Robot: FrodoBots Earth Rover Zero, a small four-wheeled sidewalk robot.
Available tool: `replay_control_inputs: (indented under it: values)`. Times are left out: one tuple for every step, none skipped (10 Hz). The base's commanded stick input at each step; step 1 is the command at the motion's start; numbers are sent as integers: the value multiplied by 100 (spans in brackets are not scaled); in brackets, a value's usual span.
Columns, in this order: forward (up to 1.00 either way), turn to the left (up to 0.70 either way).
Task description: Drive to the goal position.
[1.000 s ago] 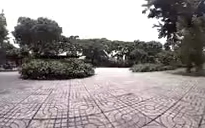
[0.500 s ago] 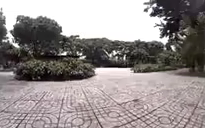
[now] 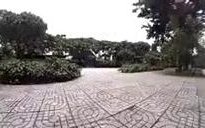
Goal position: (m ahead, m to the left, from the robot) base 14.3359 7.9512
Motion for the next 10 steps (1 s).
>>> replay_control_inputs:
  values:
    - [0,0]
    - [0,0]
    - [0,0]
    - [0,0]
    - [0,0]
    - [0,0]
    - [70,0]
    - [70,0]
    - [70,0]
    - [70,0]
